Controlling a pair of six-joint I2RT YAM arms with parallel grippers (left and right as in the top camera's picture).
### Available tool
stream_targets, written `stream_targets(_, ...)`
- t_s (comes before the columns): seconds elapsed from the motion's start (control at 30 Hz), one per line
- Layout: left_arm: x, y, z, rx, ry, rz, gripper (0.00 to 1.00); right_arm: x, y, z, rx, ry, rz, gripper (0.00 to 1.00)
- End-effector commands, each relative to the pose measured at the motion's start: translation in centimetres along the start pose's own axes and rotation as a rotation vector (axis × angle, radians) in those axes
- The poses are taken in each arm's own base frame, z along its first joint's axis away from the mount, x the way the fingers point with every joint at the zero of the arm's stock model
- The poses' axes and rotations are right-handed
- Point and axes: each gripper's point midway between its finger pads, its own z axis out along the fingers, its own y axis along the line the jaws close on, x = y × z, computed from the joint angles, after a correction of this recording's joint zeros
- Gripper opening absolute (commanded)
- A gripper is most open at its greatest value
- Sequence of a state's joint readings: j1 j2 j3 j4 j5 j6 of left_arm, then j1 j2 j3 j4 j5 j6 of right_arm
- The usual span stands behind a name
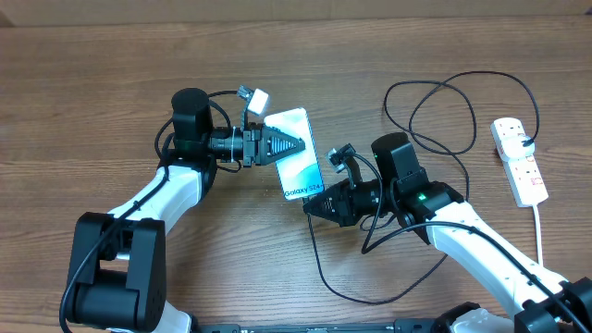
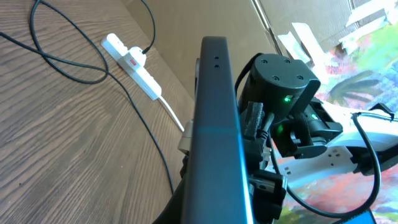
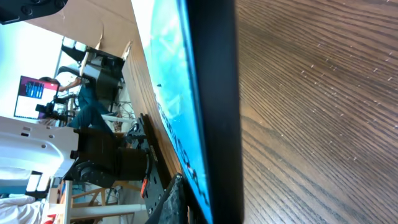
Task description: Plug charger to phone and switch on socket
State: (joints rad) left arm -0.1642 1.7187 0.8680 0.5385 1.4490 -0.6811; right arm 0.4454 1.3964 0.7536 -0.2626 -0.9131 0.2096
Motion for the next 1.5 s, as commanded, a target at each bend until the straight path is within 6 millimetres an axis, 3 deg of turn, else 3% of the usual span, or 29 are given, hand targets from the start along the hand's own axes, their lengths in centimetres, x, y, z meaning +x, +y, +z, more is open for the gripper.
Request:
stream_targets(0.0, 4.1, -2.6, 2.5, 0.146, 0.165, -0.079, 0.04, -5.5, 2.2, -1.3, 0.013, -0.121, -0.136, 0.04)
stream_targets(0.33, 3.0, -1.6, 1.5, 0.097, 0.108, -0.071, 0.04, -3.2, 2.1, -1.1, -0.011, -0.036, -0.040, 0.11)
stream_targets(0.57, 2.7, -1.3, 1.3, 0.081, 0.092, -0.084, 0.04, -3.0, 1.9, -1.1, -0.002, -0.029, -0.028, 0.40)
stream_targets(0.67, 2.2, -0.8, 1.4, 0.047, 0.064, -0.099, 0.04, -3.0, 1.1, -1.2, 0.044, -0.036, -0.018, 0.43)
stream_targets(0.9, -0.9, 1.1, 1.2, -0.089, -0.093, -0.209, 0.04, -2.8, 0.3, -1.3, 0.093, -0.035, 0.001, 0.65)
stream_targets(1.0, -1.5, 1.9, 1.0, -0.128, -0.139, -0.235, 0.04, -2.9, 0.4, -1.4, 0.093, -0.042, -0.005, 0.79)
stream_targets(1.2, -1.5, 3.2, 0.9, -0.184, -0.177, -0.316, 0.04, -5.0, -0.4, -4.5, 0.141, -0.150, -0.012, 1.00)
stream_targets(1.47, -2.1, 5.2, 0.8, -0.349, -0.304, -0.453, 0.04, -7.8, -4.5, -11.6, 0.258, -0.354, 0.113, 1.00)
